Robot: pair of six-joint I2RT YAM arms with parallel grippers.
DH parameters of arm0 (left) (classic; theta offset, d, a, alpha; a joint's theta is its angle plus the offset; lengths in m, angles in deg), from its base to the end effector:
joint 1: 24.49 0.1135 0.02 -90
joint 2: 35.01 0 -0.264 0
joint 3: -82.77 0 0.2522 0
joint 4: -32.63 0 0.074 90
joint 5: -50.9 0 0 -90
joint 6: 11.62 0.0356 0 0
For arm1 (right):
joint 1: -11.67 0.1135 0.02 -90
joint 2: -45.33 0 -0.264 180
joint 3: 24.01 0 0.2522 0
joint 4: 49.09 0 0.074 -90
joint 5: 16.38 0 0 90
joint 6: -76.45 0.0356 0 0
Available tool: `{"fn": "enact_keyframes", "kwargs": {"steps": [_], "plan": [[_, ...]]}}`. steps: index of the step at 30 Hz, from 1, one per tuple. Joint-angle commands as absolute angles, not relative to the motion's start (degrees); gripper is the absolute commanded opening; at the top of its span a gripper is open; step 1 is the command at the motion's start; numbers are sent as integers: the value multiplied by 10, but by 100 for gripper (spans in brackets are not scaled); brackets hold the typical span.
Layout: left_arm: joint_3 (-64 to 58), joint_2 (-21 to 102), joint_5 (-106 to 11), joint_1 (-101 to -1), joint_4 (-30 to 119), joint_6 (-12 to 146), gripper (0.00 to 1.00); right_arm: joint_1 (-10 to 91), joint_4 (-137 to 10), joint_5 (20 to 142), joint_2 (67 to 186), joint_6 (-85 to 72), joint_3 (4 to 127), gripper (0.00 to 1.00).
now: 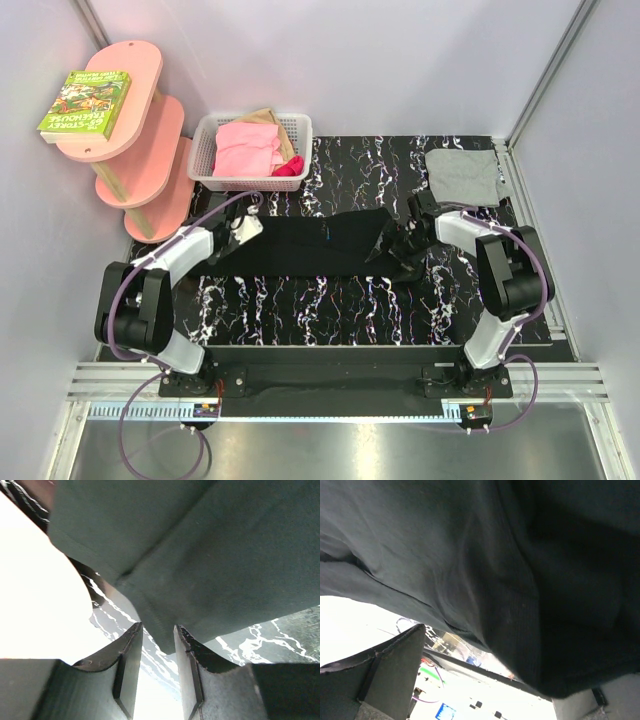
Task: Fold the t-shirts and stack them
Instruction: Fold the other side of the tshirt into a rectangle, then rotate the tshirt 45 degrees
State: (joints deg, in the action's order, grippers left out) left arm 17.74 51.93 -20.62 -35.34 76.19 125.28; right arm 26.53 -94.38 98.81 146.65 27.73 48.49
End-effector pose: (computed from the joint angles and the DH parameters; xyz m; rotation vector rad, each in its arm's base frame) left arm 0.2817 -0.0425 0.1850 1.2517 2.4726 0.6148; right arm 0.3072 0.0972 0.1486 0.5952 2.9453 0.7894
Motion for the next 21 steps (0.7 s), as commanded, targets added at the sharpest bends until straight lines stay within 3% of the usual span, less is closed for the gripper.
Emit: {"fn": "enact_keyframes", "kwargs": {"steps": [1,6,13,21], "plan": [[153,495,-204,-354,766,1254,37,261,-919,977,1485,261,498,100],[159,495,-200,-354,765,1256,37,260,-926,1031,1455,273,503,100],[144,499,-197,-354,765,1259,37,264,-958,1105,1385,312,603,100],[147,511,-194,-354,762,1255,36,268,-955,1116,1456,311,638,100]]}}
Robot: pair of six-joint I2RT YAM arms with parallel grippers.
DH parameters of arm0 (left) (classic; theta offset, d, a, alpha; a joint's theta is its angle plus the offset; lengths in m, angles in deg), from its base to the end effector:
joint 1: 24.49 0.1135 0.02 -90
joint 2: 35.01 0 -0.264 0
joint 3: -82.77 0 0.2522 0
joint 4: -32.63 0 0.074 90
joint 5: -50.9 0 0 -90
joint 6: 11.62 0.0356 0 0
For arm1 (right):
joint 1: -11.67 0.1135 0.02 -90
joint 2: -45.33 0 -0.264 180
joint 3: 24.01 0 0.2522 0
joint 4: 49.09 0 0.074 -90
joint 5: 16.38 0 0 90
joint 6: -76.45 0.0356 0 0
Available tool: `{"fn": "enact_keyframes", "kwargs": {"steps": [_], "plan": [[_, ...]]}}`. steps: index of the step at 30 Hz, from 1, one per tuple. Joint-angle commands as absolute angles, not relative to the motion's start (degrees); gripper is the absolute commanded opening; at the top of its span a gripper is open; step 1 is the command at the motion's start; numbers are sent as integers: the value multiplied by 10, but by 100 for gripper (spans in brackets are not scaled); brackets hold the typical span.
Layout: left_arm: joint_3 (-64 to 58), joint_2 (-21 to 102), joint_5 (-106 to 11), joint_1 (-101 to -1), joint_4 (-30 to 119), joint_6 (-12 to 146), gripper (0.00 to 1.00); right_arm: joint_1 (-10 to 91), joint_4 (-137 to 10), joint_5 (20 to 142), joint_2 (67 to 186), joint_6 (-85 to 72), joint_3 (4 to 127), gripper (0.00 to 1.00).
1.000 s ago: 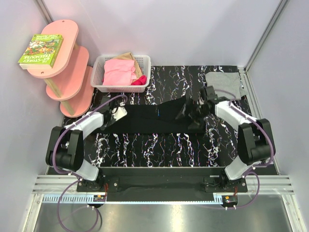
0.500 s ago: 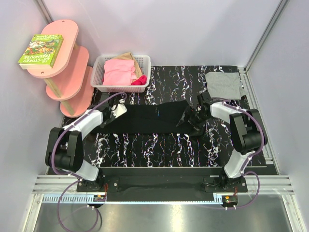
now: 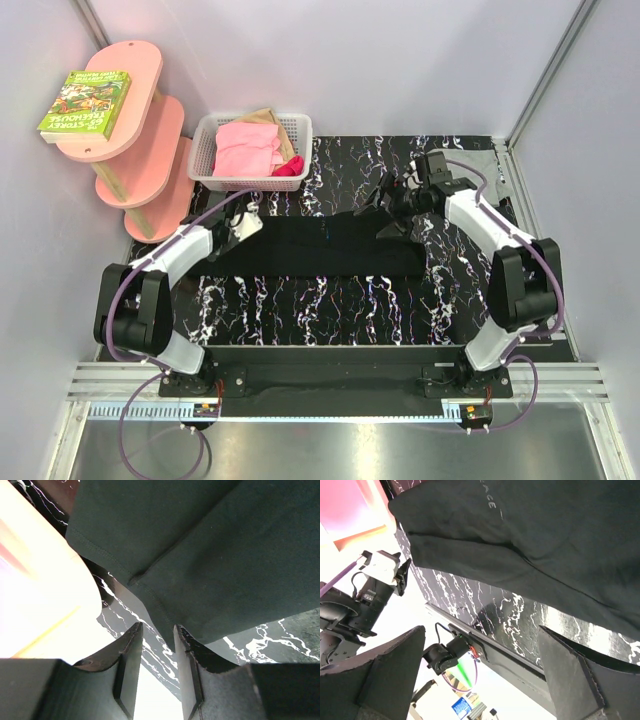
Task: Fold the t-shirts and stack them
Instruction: Rotate the tshirt 45 degrees
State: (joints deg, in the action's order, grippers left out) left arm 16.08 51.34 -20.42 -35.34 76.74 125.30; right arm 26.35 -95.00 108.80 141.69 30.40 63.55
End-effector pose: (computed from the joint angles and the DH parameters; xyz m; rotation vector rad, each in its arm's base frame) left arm 0.2853 -0.0431 0.1955 1.2315 2.4495 0.6261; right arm 0.3412 0.1106 0.2531 0.4138 2.6497 1.1532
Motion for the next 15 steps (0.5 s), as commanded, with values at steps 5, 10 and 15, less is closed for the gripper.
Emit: {"fn": "enact_keyframes", "kwargs": {"steps": [5,10,15], "plan": [[155,509,-192,-350,753,1263,36,267,-939,1088,1470,303,611,100],[164,525,-186,-342,732,1264,36,268,-942,1018,1512,274,588,100],[168,538,-176,-328,698,1260,36,267,-946,1002,1577,248,591,100]]}}
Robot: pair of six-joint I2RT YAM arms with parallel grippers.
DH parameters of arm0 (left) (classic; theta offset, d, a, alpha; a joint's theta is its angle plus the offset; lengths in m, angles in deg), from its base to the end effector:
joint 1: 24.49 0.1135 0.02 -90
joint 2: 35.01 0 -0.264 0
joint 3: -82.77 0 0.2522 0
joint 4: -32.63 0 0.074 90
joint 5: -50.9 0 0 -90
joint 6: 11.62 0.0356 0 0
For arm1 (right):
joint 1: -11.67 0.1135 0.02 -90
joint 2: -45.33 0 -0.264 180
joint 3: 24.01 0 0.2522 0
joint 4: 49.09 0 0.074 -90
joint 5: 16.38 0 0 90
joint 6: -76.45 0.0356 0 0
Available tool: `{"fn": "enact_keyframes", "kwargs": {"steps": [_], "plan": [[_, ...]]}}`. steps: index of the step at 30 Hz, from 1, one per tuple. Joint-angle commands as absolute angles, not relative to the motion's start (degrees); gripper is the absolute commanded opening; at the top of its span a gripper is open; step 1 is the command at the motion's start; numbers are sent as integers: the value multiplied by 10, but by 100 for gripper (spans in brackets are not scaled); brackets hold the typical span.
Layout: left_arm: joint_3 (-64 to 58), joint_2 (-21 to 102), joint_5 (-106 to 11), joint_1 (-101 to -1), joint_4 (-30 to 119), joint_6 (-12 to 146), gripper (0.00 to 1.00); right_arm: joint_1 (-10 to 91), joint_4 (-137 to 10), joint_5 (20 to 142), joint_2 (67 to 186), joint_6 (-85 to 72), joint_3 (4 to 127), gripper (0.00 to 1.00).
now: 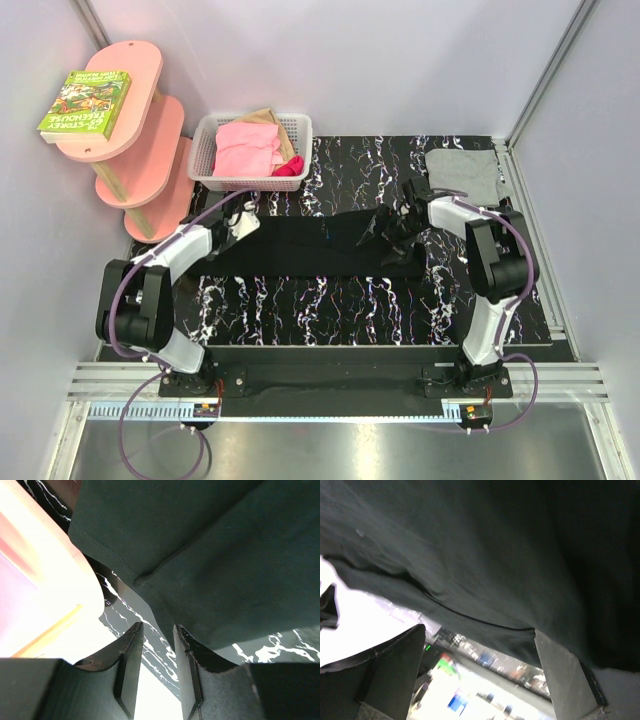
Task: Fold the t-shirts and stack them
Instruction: Rotate the tshirt 45 degrees
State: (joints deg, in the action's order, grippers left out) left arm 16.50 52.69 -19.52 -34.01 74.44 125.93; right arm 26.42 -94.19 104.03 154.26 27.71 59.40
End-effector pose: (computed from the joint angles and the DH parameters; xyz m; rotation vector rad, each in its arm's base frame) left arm 0.2905 -0.0366 0.1891 1.2085 2.4577 0.6585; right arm 0.3513 0.1111 0.1558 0.5426 2.9000 0.9435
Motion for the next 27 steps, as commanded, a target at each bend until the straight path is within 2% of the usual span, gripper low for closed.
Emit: {"fn": "enact_keyframes", "kwargs": {"steps": [1,17,27], "plan": [[166,541,-176,-327,688,1257,36,267,-947,994,1581,244,591,100],[185,658,-146,-323,619,1244,35,261,-997,919,1567,203,588,100],[280,554,-153,-376,672,1274,34,217,-1027,912,1604,182,662,100]]}}
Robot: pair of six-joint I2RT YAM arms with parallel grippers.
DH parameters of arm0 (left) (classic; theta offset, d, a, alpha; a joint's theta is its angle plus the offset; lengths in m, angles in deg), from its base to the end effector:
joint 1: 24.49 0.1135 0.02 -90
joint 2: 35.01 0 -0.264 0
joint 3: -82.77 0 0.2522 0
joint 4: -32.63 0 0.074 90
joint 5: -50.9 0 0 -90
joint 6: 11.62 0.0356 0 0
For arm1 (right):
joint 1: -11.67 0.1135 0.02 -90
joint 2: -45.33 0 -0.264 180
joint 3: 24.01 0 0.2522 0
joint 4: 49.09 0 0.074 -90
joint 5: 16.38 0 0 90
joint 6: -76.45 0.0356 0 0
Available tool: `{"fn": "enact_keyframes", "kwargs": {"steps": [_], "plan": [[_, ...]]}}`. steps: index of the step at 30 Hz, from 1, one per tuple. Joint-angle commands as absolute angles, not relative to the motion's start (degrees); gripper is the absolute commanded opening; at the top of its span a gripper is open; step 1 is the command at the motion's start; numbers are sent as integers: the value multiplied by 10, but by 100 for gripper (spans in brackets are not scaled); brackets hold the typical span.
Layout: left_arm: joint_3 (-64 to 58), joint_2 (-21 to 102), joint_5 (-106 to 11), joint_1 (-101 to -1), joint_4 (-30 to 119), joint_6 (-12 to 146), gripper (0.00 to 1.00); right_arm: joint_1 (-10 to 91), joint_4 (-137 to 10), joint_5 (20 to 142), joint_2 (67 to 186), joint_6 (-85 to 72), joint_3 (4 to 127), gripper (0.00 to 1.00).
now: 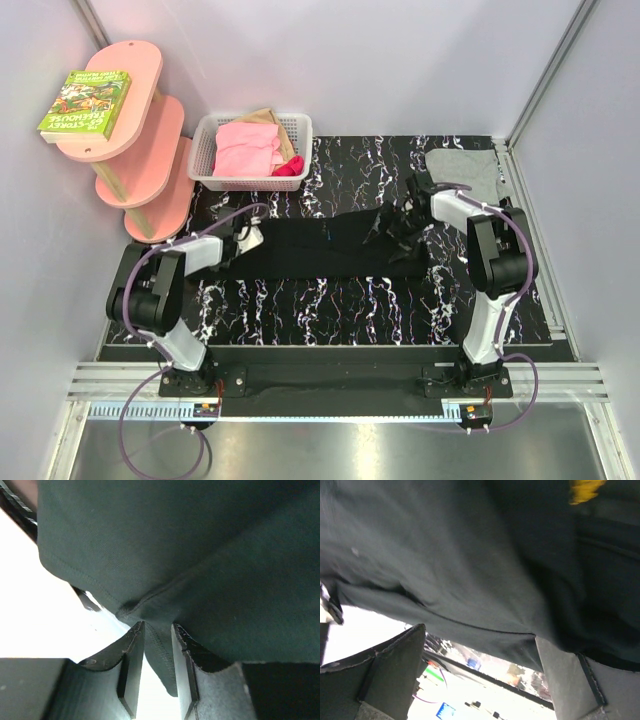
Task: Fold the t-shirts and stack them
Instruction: Rotate the tshirt 45 degrees
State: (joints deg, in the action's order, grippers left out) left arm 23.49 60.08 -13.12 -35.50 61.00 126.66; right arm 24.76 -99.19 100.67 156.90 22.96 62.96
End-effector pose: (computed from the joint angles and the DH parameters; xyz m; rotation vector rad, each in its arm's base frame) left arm 0.2917 -0.0409 0.1335 1.2337 2.4618 0.8025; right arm 0.3609 0.1005 0.1521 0.5121 2.9462 0.8210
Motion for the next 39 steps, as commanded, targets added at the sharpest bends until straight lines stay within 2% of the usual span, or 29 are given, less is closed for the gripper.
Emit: {"fn": "enact_keyframes", "kwargs": {"steps": [1,8,13,22,30,34,39], "plan": [[286,541,-157,-381,694,1273,34,210,-1028,911,1613,179,669,100],[312,481,-202,-427,788,1228,34,199,-1042,916,1667,180,753,100],[321,467,-226,-497,843,1177,34,198,-1054,935,1734,186,840,100],[307,523,-242,-587,869,1112,33,195,-1120,920,1845,189,1052,100],[256,585,-311,-696,910,1053,32,185,-1192,919,1957,190,1233,100],[218,604,-341,-756,912,1039,31,180,-1244,921,2011,192,1362,100],[185,632,-377,-805,915,1030,30,157,-1253,932,2035,197,1414,100]]}}
